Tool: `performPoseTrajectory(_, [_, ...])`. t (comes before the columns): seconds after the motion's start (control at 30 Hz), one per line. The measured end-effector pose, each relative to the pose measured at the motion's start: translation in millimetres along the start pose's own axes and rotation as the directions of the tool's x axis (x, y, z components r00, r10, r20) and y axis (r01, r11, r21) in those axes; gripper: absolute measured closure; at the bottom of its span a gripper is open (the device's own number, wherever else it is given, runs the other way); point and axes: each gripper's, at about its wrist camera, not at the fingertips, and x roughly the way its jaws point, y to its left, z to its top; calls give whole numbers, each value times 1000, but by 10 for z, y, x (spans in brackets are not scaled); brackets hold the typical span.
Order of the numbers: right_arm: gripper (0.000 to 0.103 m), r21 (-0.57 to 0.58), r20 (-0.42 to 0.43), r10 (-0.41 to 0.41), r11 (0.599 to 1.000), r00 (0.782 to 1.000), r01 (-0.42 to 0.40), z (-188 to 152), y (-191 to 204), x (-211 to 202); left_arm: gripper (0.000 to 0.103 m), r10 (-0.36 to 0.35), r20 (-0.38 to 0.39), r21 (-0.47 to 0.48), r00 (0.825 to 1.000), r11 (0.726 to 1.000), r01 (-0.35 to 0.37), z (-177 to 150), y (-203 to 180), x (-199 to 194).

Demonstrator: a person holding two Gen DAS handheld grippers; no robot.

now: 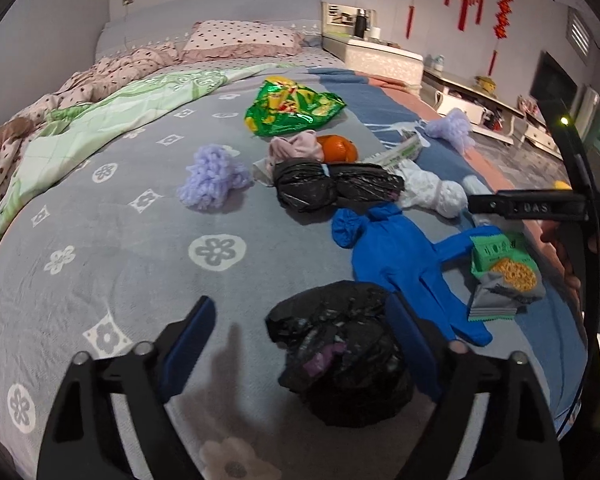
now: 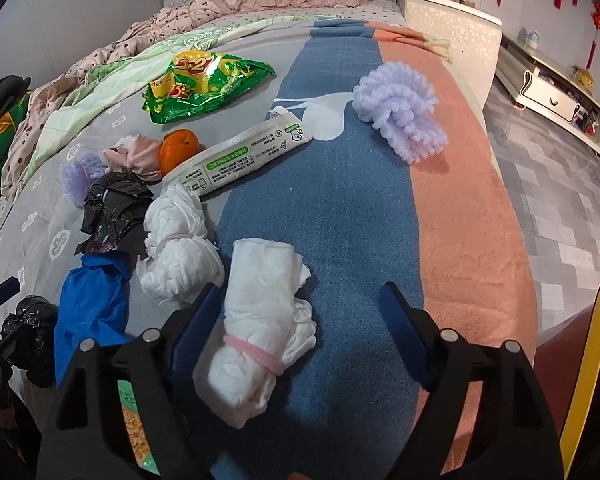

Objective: Collect trash
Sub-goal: 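Grasp the black plastic bag with the left tool while the right tool grasps the white tissue bundle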

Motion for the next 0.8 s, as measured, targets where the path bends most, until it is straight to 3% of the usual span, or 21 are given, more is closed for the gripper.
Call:
performPoseTrajectory(0.03, [35,1,0,-4,1000,1000,4,5,-4,8,34,-13,1,3,1000,1000,13,1,-23,3])
performPoseTrajectory(0.1, [44,2,2,-2,1000,1000,2,7,-12,12,55,-42,2,10,999,999,42,0,-68,-2])
performPoseTrajectory(0.23, [73,3,-13,21,1000,1000,-21,9,-7,24,64,-49,12,30,999,998,48,-23,-126,-20])
performPoseTrajectory(0.33, [83,-3,11,16,1000,1000,-16,14,32,-59,68,-57,23,24,998,998,57,-21,-128,-65])
performPoseTrajectory(0.8, [85,-28,171,76,997,982,-72,-53,112,-1015,70,-57,138,-2,989,998,58,60,-134,-734])
